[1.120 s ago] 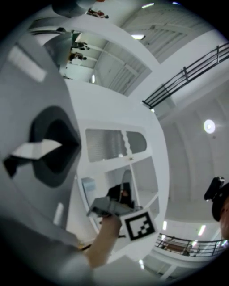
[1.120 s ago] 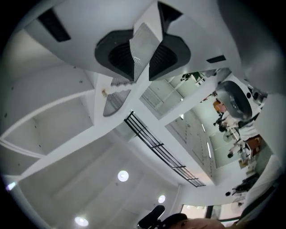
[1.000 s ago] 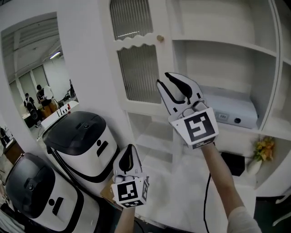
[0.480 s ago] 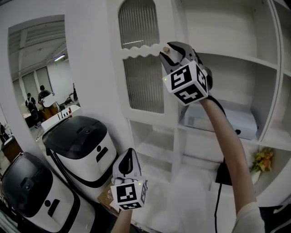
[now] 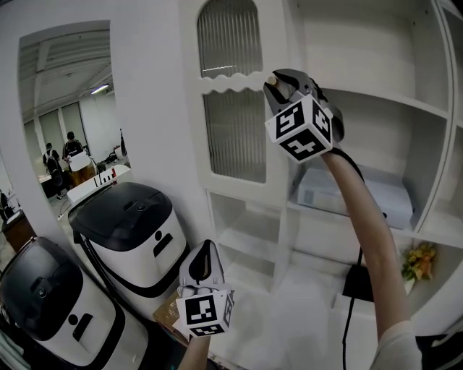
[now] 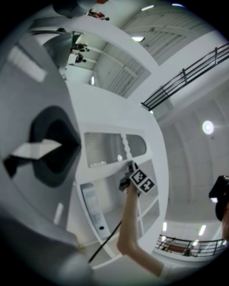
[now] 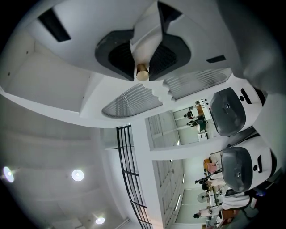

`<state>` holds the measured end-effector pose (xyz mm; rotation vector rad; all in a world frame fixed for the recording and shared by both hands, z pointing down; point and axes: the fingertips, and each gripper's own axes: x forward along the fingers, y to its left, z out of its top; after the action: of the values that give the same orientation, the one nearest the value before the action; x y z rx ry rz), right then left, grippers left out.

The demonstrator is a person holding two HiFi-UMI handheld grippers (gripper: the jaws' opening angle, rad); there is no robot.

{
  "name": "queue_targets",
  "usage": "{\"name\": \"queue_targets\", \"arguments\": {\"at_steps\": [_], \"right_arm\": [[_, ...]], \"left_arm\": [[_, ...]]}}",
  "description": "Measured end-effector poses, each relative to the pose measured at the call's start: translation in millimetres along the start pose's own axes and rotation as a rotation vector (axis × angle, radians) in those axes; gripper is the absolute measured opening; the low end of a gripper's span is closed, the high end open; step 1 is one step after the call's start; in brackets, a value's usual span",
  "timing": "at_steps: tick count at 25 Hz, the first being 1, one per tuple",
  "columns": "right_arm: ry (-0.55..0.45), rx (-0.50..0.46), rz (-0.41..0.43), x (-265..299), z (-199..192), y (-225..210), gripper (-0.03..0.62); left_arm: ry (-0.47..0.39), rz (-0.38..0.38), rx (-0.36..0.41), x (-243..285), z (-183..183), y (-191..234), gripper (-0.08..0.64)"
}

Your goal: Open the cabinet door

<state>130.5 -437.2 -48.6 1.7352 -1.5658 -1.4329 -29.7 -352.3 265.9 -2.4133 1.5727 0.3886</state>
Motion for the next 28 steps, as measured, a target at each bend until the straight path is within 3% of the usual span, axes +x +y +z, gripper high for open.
{"name": "queue_targets", "arguments": {"at_steps": [16,28], "right_arm": [[-0.019,0.039,-0.004,-3.3,0.7,-1.6,0.077],[-0.176,0.050,0.033,-32.1,51.2,10.6,0.075]], "left_arm": [[0.058,0.015,0.037,-23.2,-9.2,7.3,0.006],[0.092,0.042,0.030,-39.7,-16.4,11.1,0.006]]}}
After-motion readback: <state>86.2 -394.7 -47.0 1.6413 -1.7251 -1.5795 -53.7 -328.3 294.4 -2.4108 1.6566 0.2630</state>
